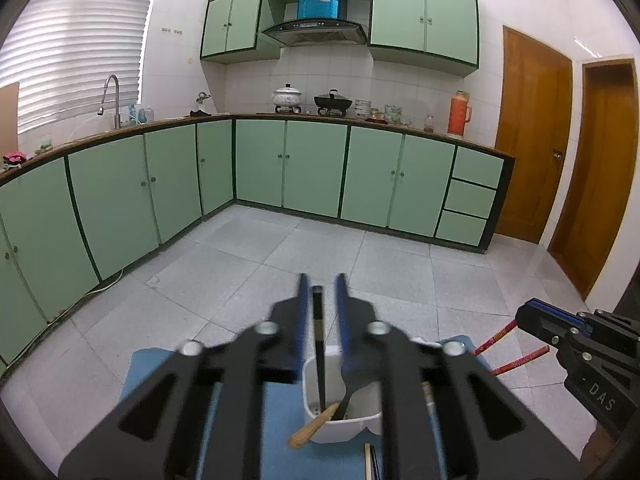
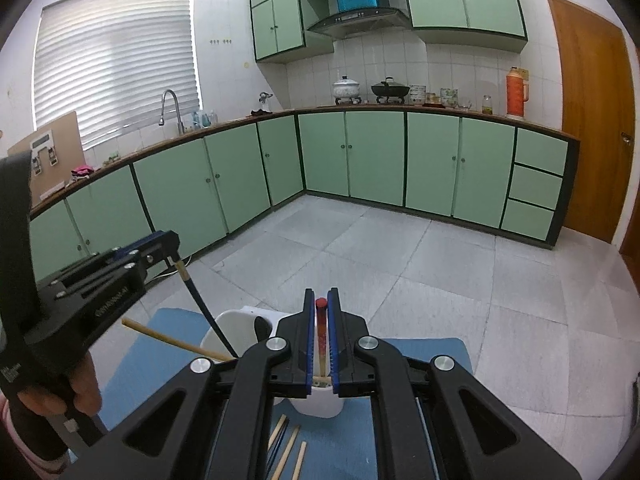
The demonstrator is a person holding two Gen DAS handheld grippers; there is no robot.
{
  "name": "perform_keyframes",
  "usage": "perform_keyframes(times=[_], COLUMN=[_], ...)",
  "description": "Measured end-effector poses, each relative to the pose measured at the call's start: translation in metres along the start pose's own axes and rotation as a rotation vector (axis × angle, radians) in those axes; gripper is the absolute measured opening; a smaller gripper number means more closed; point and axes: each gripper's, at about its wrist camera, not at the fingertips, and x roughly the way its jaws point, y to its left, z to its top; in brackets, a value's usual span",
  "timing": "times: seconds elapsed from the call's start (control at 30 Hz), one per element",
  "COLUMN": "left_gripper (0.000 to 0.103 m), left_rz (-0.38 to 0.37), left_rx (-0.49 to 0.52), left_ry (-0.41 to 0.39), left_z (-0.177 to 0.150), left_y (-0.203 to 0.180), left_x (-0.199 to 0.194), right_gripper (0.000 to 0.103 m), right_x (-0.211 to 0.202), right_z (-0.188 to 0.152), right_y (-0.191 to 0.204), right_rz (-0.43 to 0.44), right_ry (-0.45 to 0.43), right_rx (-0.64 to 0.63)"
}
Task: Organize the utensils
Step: 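Lower the black chopstick into the holder and open the left tool while the right tool releases its chopstick, then move both tools back toward the remaining chopsticks on the mat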
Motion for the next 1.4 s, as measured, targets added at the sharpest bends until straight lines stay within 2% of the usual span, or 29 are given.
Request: perform_keyframes(times=[0.03,0.07,0.1,0.2,0.27,0.33,0.47,0.53,0.73,0.9,1.1,1.27,1.4], left_gripper=[0.035,0.039,0.040,0.050,0.056,0.062,0.073,0.079,0.090,0.092,0.093,0.093,0.093], left_rz=[-0.001,-0.004,-0.005,-0.002,-0.001,-0.001,-0.008,-0.004,-0.011,-0.008,-0.010,0.004,0.016], left_rx=[-0.006,-0.012,-0.013,-0.015,-0.020,-0.028,-0.041,-0.033,-0.023,-0.016,0.011,0.018,0.034], left_ry=[-0.003,-0.007,-0.008,-0.013,-0.018,-0.023,-0.042,-0.053,-0.053,-0.019,0.093,0.184,0.226], left_z=[0.000,0.000,-0.001,-0.004,-0.007,-0.009,-0.018,-0.026,-0.058,-0.089,-0.138,-0.179,-0.207], left_y=[0.001,0.002,0.002,0.003,0.006,0.007,0.011,0.011,0.011,0.009,0.010,0.015,0.020], left_x=[-0.003,-0.006,-0.007,-0.015,-0.022,-0.028,-0.049,-0.063,-0.102,-0.124,-0.133,-0.133,-0.137], right_gripper=[0.011,0.012,0.016,0.032,0.039,0.053,0.062,0.073,0.095,0.097,0.097,0.097,0.097], right_x=[-0.003,-0.004,-0.007,-0.017,-0.024,-0.032,-0.050,-0.060,-0.086,-0.098,-0.104,-0.104,-0.105], right_z=[0.000,0.000,0.000,-0.003,-0.005,-0.009,-0.021,-0.029,-0.061,-0.094,-0.131,-0.167,-0.191], right_y=[-0.001,-0.001,-0.003,-0.007,-0.010,-0.012,-0.012,-0.011,-0.005,-0.006,-0.009,-0.002,0.009], right_rz=[0.000,-0.001,-0.006,-0.020,-0.031,-0.044,-0.059,-0.067,-0.070,-0.060,-0.055,-0.073,-0.069], right_ry=[-0.004,-0.006,-0.012,-0.031,-0.047,-0.057,-0.081,-0.095,-0.105,-0.087,-0.035,0.026,0.061], right_rx=[0.000,0.001,0.005,0.024,0.029,0.033,0.028,0.028,0.028,0.078,0.143,0.126,0.109])
